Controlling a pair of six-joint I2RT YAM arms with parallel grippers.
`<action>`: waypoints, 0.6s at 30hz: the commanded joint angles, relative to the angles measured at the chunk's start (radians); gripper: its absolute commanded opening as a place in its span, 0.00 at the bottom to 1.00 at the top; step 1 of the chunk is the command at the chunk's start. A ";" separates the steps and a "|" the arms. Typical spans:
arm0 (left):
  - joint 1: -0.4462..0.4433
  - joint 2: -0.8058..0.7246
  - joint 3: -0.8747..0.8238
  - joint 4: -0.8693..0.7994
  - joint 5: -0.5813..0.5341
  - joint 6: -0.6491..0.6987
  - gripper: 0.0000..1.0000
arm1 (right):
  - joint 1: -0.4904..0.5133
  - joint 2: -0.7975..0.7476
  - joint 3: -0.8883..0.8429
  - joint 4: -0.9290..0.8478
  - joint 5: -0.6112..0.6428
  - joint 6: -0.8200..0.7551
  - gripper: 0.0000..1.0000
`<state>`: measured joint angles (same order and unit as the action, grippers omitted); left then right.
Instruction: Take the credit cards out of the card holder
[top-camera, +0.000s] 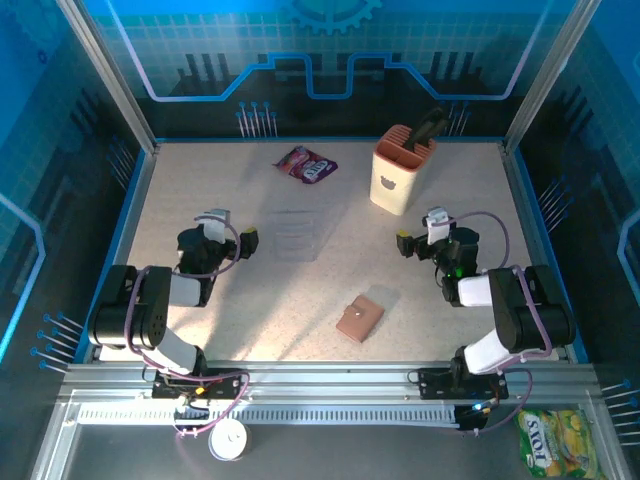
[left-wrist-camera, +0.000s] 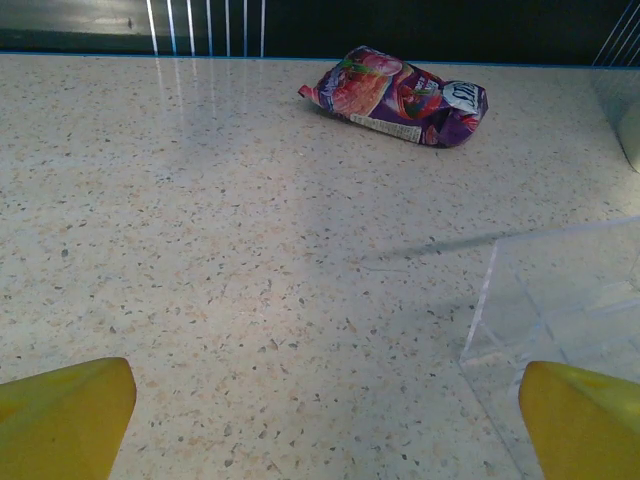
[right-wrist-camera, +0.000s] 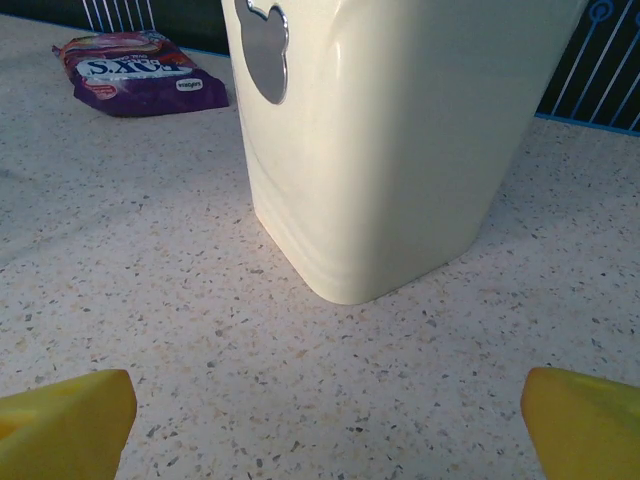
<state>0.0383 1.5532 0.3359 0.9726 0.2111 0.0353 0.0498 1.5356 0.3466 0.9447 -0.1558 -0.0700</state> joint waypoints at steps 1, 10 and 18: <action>0.012 0.002 0.025 -0.004 0.040 0.005 0.99 | -0.021 0.002 0.020 -0.001 -0.032 0.006 1.00; 0.015 0.001 0.027 -0.008 0.041 0.003 0.99 | -0.037 0.004 0.034 -0.021 -0.050 0.022 1.00; 0.014 0.001 0.023 -0.002 0.037 0.003 0.99 | -0.037 0.004 0.033 -0.020 -0.051 0.022 1.00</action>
<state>0.0387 1.5532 0.3393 0.9699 0.2188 0.0330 0.0292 1.5356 0.3561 0.9245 -0.1921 -0.0586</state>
